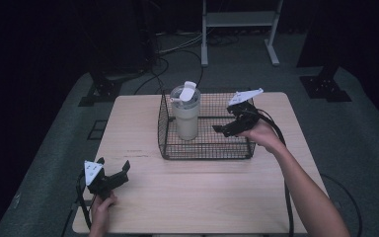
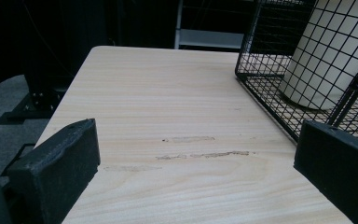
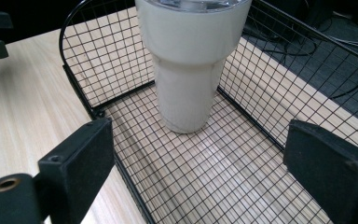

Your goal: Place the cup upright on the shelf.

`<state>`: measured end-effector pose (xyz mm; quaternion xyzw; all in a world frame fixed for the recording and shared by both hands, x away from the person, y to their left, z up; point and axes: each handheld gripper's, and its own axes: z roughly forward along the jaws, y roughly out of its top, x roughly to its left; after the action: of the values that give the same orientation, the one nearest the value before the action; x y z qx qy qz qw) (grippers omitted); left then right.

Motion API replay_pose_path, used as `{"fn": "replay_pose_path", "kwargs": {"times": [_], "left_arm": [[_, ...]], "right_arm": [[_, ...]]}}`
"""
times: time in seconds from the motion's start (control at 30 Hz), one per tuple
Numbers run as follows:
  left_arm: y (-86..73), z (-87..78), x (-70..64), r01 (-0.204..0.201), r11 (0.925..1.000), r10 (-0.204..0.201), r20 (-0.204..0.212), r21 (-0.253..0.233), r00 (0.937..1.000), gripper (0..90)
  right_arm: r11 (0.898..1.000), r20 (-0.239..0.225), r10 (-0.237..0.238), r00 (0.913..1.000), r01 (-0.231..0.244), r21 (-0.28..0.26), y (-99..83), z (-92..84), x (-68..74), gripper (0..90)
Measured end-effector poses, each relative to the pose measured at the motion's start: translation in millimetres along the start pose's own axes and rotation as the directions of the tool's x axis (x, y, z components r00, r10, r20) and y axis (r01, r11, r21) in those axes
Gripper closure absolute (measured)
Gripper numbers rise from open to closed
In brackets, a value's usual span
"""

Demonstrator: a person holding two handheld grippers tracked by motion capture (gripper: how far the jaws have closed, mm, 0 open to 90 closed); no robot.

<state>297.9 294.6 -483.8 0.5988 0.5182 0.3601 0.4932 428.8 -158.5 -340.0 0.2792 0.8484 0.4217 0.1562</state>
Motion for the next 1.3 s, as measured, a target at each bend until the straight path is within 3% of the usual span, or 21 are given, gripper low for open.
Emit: {"fn": "replay_pose_path", "kwargs": {"times": [0.8,1.3], "left_arm": [[0.0,0.2,-0.7,-0.011,0.9999,0.011,0.002,0.002,0.9999,0.0],[-0.1,0.5,-1.7,-0.01,0.9999,0.01,0.0,0.002,0.9999,0.0]], "right_arm": [[1.0,-0.019,-0.026,0.9995,0.026,0.012,-18.0,-18.3,12.1,8.3],[1.0,-0.037,-0.012,0.9992,0.012,-0.006,-37.9,-33.4,17.9,8.2]]}}
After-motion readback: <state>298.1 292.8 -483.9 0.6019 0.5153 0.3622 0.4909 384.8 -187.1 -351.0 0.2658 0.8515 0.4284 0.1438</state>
